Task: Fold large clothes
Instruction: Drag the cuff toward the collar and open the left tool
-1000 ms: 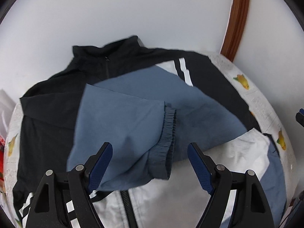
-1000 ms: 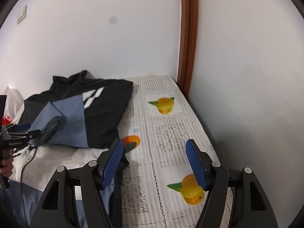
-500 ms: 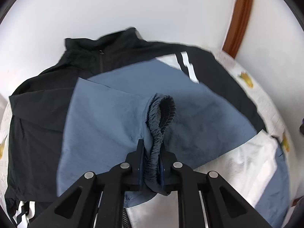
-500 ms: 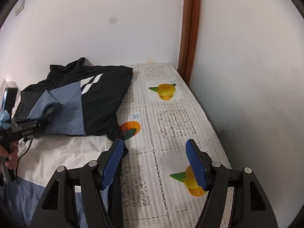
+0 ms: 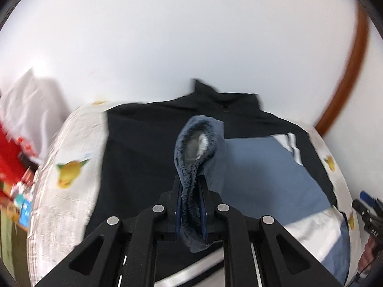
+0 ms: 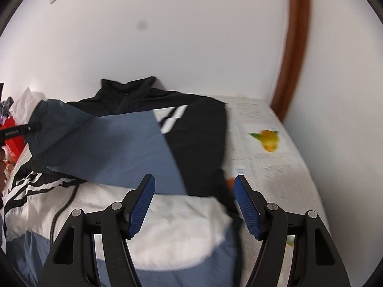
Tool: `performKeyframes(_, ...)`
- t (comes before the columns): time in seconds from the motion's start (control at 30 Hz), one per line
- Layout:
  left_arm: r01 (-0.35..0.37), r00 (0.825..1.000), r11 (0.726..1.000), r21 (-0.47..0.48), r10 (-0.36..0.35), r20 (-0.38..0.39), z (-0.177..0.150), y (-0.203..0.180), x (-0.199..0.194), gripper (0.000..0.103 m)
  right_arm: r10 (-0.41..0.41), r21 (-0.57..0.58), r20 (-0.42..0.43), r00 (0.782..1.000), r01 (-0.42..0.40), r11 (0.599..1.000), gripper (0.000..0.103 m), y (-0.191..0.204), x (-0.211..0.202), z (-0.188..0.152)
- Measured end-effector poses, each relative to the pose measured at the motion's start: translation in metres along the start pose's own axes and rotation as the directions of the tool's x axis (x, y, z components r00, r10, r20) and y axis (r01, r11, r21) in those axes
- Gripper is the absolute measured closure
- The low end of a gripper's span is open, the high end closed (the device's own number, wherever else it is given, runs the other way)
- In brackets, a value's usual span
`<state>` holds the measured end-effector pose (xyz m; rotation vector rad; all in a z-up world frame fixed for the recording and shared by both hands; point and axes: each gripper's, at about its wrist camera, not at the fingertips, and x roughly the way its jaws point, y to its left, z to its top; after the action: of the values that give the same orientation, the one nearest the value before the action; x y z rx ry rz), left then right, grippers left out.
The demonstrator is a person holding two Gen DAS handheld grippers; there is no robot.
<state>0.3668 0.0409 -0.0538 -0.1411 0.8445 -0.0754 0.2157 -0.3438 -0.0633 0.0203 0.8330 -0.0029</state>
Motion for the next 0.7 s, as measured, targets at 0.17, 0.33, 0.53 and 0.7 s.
performKeyframes(0.17,-0.007,0.997,0.997,-0.081,0.001,-0.075,-0.008,0.045,0.027,0.091,0.030,-0.024,-0.030,0.999,-0.031,0.999,0.035,0.020,0.034,0.009)
performKeyframes(0.33,-0.011,0.990,0.992,-0.122,-0.006,-0.141,-0.024,0.067,0.051,0.091,0.009,-0.030,-0.069,0.998,-0.011,0.999,0.035,0.022,0.068,0.007)
performKeyframes(0.53,-0.032,0.988,0.991,-0.132,0.011,-0.156,-0.031,0.077,0.060,0.083,-0.022,0.022,-0.148,0.989,0.026,0.999,0.035,0.006,0.103,-0.005)
performKeyframes(0.7,-0.068,0.990,0.992,-0.111,0.052,-0.134,-0.033,0.076,0.044,0.081,-0.046,0.059,-0.181,0.982,0.058,0.997,0.035,-0.007,0.110,-0.007)
